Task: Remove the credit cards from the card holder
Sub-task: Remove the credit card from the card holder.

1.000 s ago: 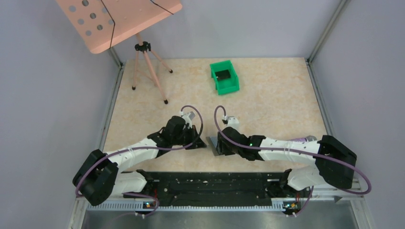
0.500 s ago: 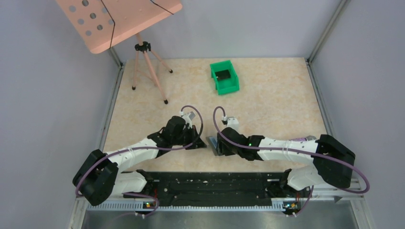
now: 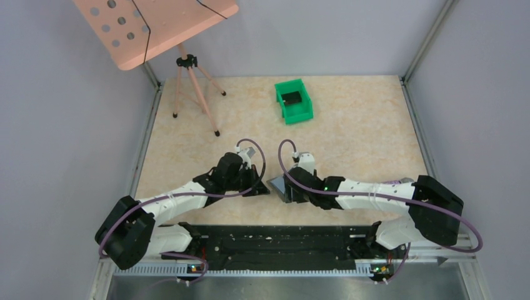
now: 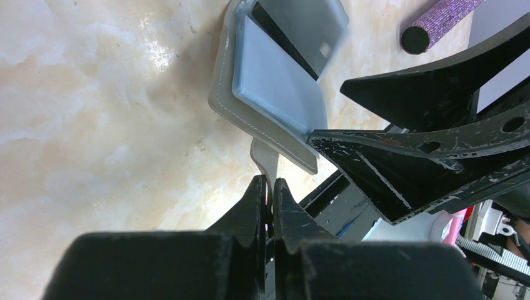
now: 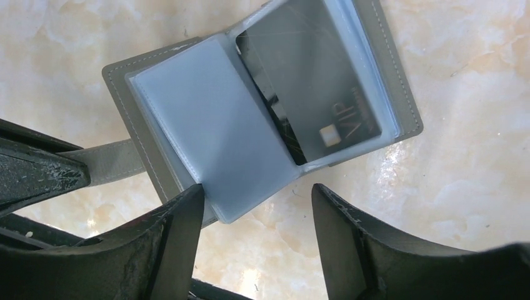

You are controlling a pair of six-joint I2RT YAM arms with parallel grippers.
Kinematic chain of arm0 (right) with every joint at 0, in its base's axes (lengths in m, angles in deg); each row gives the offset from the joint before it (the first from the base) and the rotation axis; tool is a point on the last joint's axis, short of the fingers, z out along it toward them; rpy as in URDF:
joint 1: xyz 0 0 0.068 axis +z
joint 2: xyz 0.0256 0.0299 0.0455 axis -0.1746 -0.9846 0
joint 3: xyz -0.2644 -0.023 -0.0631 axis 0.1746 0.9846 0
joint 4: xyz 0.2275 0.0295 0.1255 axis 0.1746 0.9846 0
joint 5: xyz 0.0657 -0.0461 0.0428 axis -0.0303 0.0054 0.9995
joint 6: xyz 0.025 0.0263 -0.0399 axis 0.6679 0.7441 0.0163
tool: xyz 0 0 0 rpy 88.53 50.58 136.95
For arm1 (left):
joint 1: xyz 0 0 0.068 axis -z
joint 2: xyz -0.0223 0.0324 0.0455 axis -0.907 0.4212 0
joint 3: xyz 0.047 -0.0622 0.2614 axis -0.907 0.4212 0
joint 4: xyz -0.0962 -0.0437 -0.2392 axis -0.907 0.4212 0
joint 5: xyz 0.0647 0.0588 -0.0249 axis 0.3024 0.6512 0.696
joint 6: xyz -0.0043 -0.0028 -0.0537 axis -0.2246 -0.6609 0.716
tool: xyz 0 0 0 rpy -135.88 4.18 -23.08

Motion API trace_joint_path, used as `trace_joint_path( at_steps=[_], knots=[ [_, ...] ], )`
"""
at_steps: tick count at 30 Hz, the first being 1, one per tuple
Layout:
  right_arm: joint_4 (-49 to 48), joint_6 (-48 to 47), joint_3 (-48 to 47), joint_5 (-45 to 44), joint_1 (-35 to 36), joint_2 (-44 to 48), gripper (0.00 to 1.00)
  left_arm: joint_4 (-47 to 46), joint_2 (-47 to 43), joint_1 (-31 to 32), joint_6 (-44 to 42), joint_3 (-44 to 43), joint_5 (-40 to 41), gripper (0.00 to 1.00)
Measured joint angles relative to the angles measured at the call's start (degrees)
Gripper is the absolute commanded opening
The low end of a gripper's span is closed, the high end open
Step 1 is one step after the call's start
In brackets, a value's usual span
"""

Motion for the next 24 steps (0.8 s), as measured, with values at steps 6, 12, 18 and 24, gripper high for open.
trace_joint_path(
  at_steps=[6, 12, 18, 24],
  knots=[
    [1.9, -0.1, -0.9, -1.0, 0.0, 0.0, 0.66, 0.0, 0.0, 0.0, 0.0, 0.0, 0.2, 0.00],
    [3.4, -2.2, -1.5, -0.3, 0.0, 2.7, 0.64, 0.6, -0.1, 0.0, -0.1, 0.1, 0.8, 0.00],
    [3.6, -6.1, -1.5, 3.2, -2.9, 10.5, 0.53, 5.7, -2.6, 0.0, -0.3, 0.1, 5.1, 0.10],
    [1.8, -9.6, -1.3, 9.8, -11.6, 11.8, 0.41, 11.6, -3.6, 0.0, -0.6, -0.8, 10.1, 0.44]
  ],
)
